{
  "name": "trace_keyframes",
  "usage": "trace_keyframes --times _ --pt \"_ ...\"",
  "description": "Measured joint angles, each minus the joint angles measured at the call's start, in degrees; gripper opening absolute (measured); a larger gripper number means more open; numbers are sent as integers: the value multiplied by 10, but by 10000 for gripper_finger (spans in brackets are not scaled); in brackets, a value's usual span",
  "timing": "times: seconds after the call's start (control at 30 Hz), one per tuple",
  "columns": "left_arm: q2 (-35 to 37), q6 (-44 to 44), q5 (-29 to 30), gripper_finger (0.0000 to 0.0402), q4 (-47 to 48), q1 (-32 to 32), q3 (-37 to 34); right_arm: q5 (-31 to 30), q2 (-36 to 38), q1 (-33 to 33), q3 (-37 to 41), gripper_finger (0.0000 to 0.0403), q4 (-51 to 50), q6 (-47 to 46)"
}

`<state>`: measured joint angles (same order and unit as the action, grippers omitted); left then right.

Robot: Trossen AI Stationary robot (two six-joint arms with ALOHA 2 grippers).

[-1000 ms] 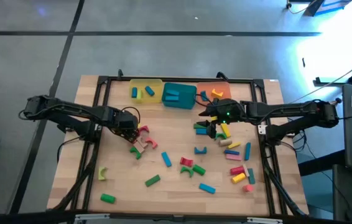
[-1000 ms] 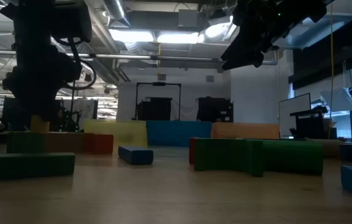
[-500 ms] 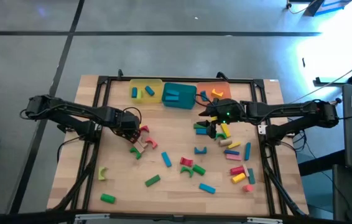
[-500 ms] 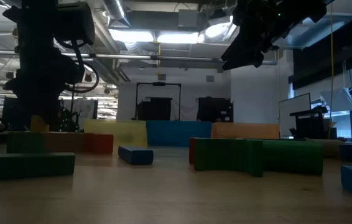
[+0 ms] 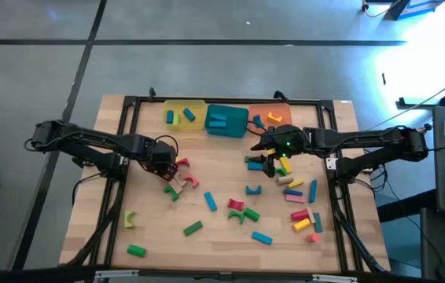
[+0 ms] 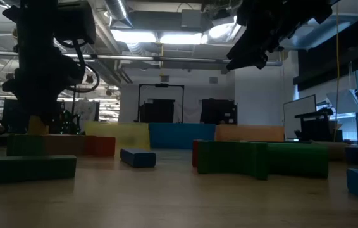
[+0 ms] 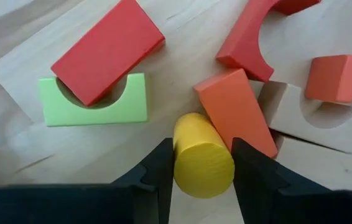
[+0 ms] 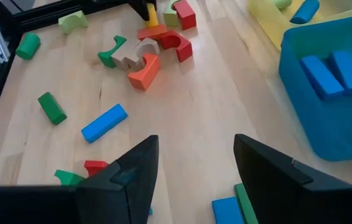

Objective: Sort blocks by size
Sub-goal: Put the yellow cylindrical block into the yellow bin

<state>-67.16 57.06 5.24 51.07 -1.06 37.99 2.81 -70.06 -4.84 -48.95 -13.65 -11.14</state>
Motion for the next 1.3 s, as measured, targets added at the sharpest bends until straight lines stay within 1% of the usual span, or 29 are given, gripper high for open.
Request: trace_keyframes --times 0.07,0.23,0.37,0.43,0.5,0.67,0.73,0.83,1.0,1.17,1.3 --pt "9 -1 -9 115 20 -6 10 0 0 0 0 211 -3 5" --pt "44 -8 -10 116 75 -26 44 0 0 0 0 211 -14 13" --pt "79 -21 -8 117 77 -54 65 0 0 0 0 211 -42 13" --pt "94 -29 10 118 58 -71 70 0 0 0 0 211 -58 14" --pt "105 -45 41 119 20 -88 70 0 0 0 0 211 -77 14" --pt "107 -129 148 119 -98 -142 71 -5 1 0 0 211 -110 14" --pt "98 -171 173 122 -150 -167 71 -15 1 0 0 211 -116 15" --pt "78 -239 192 123 -225 -207 71 -35 -1 0 0 211 -127 15" --pt "19 -336 197 124 -332 -261 71 -50 -3 0 0 211 -151 15" --pt "-56 -391 196 124 -414 -296 71 -57 -3 -1 0 211 -178 15" --pt "-108 -404 196 124 -432 -310 71 -76 -3 0 0 211 -195 14"
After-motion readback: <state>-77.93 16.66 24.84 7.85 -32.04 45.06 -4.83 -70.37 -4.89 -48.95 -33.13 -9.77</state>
